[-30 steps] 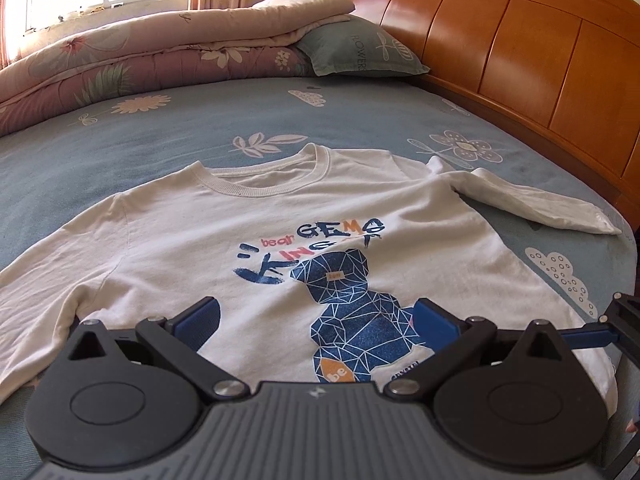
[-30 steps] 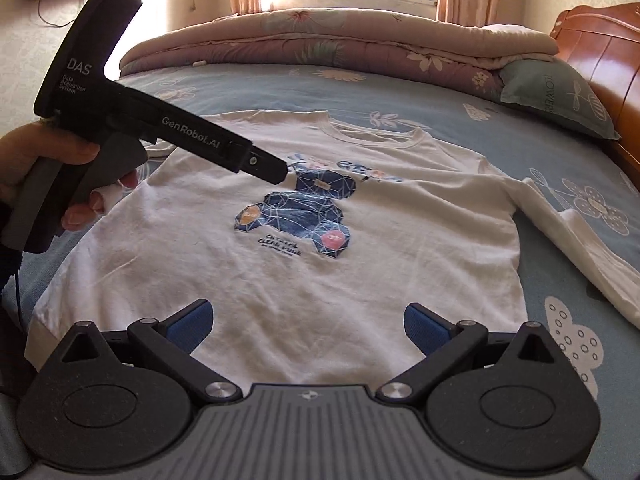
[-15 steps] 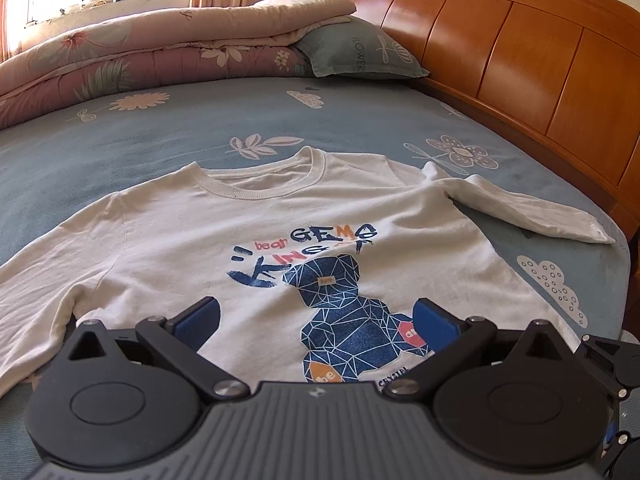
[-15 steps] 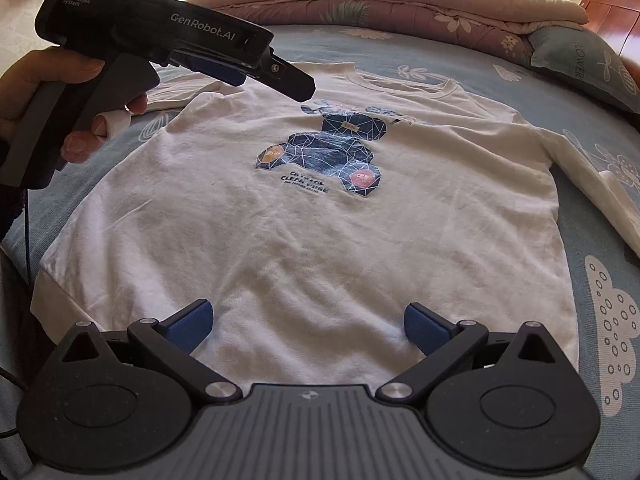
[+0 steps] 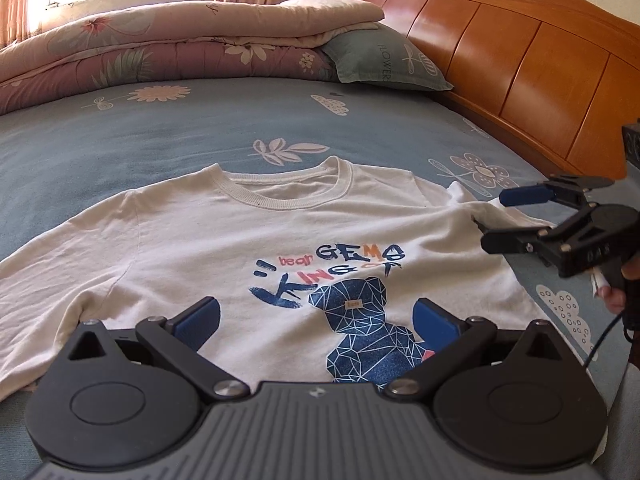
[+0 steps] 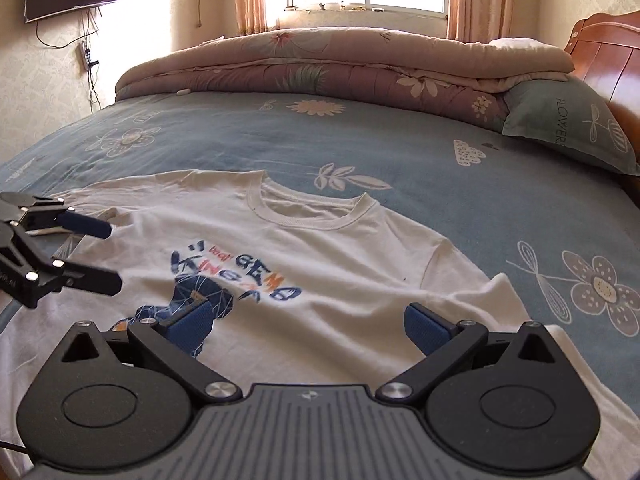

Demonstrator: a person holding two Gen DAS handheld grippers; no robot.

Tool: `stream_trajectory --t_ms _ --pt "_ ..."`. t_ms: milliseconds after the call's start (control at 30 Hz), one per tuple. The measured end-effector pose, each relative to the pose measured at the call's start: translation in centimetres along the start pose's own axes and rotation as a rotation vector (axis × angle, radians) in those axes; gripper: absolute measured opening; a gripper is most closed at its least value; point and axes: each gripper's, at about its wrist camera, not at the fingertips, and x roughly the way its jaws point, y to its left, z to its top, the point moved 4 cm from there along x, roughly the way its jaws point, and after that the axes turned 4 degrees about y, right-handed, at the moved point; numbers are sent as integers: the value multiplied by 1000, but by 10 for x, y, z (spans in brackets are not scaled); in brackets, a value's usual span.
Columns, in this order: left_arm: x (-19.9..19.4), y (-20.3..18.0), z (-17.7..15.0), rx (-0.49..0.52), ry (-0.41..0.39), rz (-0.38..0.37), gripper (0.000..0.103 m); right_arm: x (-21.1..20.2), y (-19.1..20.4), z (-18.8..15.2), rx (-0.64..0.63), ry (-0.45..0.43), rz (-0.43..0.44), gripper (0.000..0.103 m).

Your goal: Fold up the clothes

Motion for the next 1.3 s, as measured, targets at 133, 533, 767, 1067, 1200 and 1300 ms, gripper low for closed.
stream_trajectory --t_ms 133,533,767,1067,1200,1300 --pt "9 5 0 -6 9 0 102 38 -48 38 22 46 10 103" --pt "30 13 -5 -108 39 -233 102 143 -157 69 152 310 413 103" --pt "45 13 -13 -133 74 -255 102 180 -187 83 225 407 699 103" --pt "45 11 -13 -136 69 -272 102 175 -190 69 296 449 872 103" --pt "46 13 -13 -147 67 -270 102 170 -192 60 340 420 917 103" --pt "48 11 -13 -146 65 -267 102 190 -170 75 312 399 975 103"
